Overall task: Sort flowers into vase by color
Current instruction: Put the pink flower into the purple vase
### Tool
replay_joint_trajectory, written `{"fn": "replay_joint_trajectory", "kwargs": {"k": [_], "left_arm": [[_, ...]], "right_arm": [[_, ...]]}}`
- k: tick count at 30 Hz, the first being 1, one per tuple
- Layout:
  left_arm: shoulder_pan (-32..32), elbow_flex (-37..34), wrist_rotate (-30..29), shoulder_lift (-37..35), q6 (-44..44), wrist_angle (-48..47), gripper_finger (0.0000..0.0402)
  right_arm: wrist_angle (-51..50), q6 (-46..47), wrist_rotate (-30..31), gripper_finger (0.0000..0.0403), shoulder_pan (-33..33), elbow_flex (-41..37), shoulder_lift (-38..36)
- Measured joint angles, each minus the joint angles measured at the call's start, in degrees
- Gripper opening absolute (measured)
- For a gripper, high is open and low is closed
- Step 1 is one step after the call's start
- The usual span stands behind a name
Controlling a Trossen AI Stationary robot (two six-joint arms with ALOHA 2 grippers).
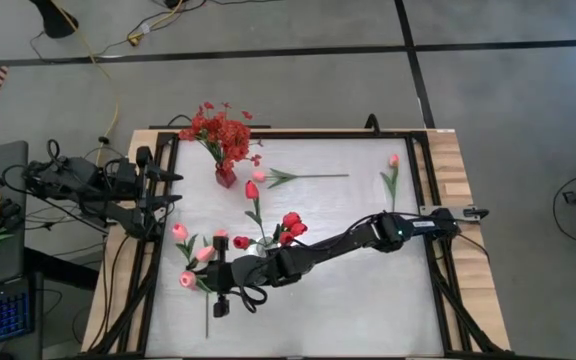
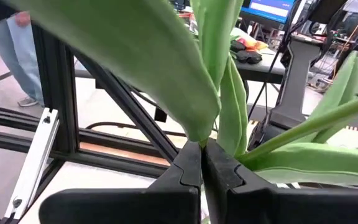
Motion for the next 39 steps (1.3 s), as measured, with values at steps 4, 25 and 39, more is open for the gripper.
{"fn": "replay_joint_trajectory", "kwargs": {"k": [4,25,39], "left_arm": [[0.00,0.00,0.00,0.00,-0.02,0.01,0.0212],[-0.01,0.00,0.18,0.00,-0.78,-0.19,0.0212],[-0.03,4.70,11.29,1.26,1.33,-2.29,0.0212]], "right_arm": [[-0.12,0.46,-0.02,0.0034,0.02,0.00,0.00],[-2.20,9.49,-0.04,0.0141,-0.42,0.00,0.00],[-3.34,11.55,-0.20,0.0244,-0.74,0.00,0.00]]}}
